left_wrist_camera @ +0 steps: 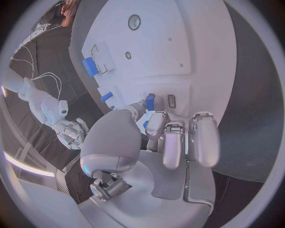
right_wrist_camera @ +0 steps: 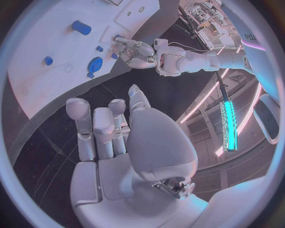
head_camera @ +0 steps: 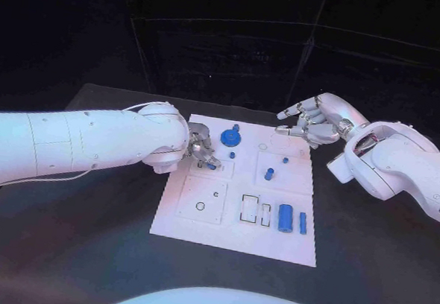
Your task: Assemble the parts on the task board
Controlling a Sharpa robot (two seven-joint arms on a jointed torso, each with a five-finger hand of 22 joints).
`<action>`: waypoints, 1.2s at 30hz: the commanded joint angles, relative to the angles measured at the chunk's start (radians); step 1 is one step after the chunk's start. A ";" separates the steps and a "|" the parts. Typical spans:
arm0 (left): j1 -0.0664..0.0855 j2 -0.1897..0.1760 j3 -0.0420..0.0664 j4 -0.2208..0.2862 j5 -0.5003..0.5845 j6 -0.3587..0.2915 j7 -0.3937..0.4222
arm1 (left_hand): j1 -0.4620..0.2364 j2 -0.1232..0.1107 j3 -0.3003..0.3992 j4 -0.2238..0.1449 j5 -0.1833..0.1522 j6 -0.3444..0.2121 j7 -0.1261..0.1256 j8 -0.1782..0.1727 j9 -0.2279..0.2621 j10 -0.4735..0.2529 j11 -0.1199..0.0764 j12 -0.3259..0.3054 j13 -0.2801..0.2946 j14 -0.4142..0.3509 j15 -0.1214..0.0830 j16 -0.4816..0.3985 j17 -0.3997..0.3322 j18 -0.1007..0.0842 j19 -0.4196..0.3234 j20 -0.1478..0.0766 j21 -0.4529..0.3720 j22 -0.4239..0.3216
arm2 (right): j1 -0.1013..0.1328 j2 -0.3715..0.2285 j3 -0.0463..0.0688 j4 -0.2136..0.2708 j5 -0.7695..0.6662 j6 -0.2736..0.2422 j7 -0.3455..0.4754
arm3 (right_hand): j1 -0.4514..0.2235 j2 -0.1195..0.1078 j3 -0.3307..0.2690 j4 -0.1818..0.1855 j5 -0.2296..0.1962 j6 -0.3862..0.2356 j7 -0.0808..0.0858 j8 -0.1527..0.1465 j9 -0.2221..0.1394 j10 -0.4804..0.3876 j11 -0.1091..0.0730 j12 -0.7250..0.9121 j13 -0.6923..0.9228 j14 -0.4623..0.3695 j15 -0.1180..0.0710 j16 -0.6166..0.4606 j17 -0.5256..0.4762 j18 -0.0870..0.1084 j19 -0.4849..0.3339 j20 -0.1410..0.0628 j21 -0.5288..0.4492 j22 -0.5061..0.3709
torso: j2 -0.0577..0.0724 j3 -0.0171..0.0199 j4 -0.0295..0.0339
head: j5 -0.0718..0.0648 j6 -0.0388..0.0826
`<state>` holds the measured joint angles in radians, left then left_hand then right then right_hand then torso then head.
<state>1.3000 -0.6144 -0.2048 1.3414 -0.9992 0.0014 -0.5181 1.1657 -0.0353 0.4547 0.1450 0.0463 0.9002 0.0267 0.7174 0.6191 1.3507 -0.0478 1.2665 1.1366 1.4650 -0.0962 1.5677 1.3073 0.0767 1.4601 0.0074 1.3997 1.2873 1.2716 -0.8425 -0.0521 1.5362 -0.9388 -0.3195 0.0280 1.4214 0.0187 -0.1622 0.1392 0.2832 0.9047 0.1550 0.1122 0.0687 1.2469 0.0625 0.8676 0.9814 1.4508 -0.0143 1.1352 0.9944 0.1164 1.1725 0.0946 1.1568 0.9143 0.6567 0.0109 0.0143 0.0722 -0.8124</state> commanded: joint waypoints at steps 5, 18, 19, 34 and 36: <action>-0.001 0.012 -0.002 -0.015 -0.006 0.022 -0.012 | -0.036 -0.012 0.142 -0.121 0.002 0.008 -0.004 0.010 0.004 0.014 0.002 0.008 0.007 0.106 -0.004 0.003 0.263 -0.017 0.004 0.001 0.000 0.001 | 0.002 0.003 0.001 0.000 0.002 0.005 0.005 | 0.001 0.004 -0.008 0.000 0.004 -0.004 -0.002 0.004 0.001 -0.003 -0.001 0.001 -0.002 0.006 -0.001 -0.005 -0.002 0.021 -0.003 0.001 -0.006 -0.003 | 0.001 -0.0001 -0.0004 | 0.000 -0.001; 0.000 0.032 -0.001 -0.041 -0.001 0.044 -0.036 | -0.114 -0.032 0.102 -0.079 0.001 0.023 -0.010 0.015 0.008 0.022 -0.002 0.017 0.017 0.106 -0.008 0.003 0.263 -0.018 0.008 -0.001 0.003 0.008 | 0.002 0.004 0.001 -0.002 0.002 0.006 0.004 | 0.000 0.004 -0.009 0.001 0.003 -0.004 -0.002 0.005 0.001 -0.005 -0.001 -0.002 -0.004 0.005 -0.001 -0.007 -0.005 0.021 -0.004 0.001 -0.008 -0.006 | 0.001 0.0003 -0.0006 | -0.002 -0.005; 0.000 0.033 -0.001 -0.042 0.000 0.046 -0.037 | -0.123 -0.035 0.095 -0.074 0.001 0.026 -0.010 0.015 0.008 0.024 -0.003 0.019 0.019 0.106 -0.008 0.003 0.263 -0.018 0.008 -0.001 0.003 0.009 | 0.002 0.004 0.001 -0.002 0.002 0.006 0.004 | 0.000 0.004 -0.009 0.001 0.003 -0.004 -0.002 0.005 0.001 -0.005 -0.001 -0.002 -0.004 0.005 -0.001 -0.007 -0.005 0.021 -0.004 0.001 -0.008 -0.006 | 0.001 0.0003 -0.0006 | -0.002 -0.005; 0.000 0.036 -0.001 -0.045 0.000 0.040 -0.040 | -0.199 -0.064 -0.006 -0.026 0.001 0.045 -0.013 0.020 0.012 0.033 -0.005 0.031 0.032 0.106 -0.011 0.003 0.263 -0.020 0.013 -0.004 0.009 0.021 | 0.002 0.005 0.001 -0.003 0.002 0.009 0.004 | 0.000 0.003 -0.010 0.001 0.002 -0.004 -0.002 0.005 0.001 -0.004 -0.001 0.000 -0.003 0.006 -0.001 -0.006 -0.003 0.021 -0.003 0.001 -0.007 -0.005 | 0.000 0.0001 0.0003 | -0.005 -0.007; 0.000 0.036 -0.001 -0.046 0.000 0.037 -0.040 | -0.205 -0.066 -0.024 -0.020 0.001 0.046 -0.014 0.020 0.013 0.034 -0.006 0.032 0.033 0.106 -0.011 0.003 0.263 -0.020 0.014 -0.004 0.010 0.023 | 0.002 0.005 0.001 -0.003 0.002 0.009 0.004 | -0.001 0.003 -0.011 0.002 0.002 -0.005 -0.002 0.005 0.001 -0.004 -0.001 -0.001 -0.004 0.006 -0.001 -0.007 -0.003 0.021 -0.003 0.001 -0.008 -0.005 | 0.001 0.0002 0.0004 | -0.005 -0.006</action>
<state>1.2992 -0.5786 -0.2059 1.2961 -0.9980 0.0322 -0.5482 0.9696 -0.1010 0.4321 0.1242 0.0473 0.9436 0.0087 0.7332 0.6308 1.3761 -0.0520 1.2938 1.1687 1.4687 -0.0998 1.5677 1.3073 0.0767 1.4603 0.0072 1.4039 1.3082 1.2716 -0.8382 -0.0522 1.5323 -0.9388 -0.3163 0.0278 1.4214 0.0187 -0.1675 0.1387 0.2831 0.9046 0.1550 0.1122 0.0686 1.2469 0.0626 0.8675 0.9787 1.4508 -0.0143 1.1315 0.9910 0.1324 1.1725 0.0946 1.1531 0.9103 0.6576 0.0111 0.0143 0.0663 -0.8189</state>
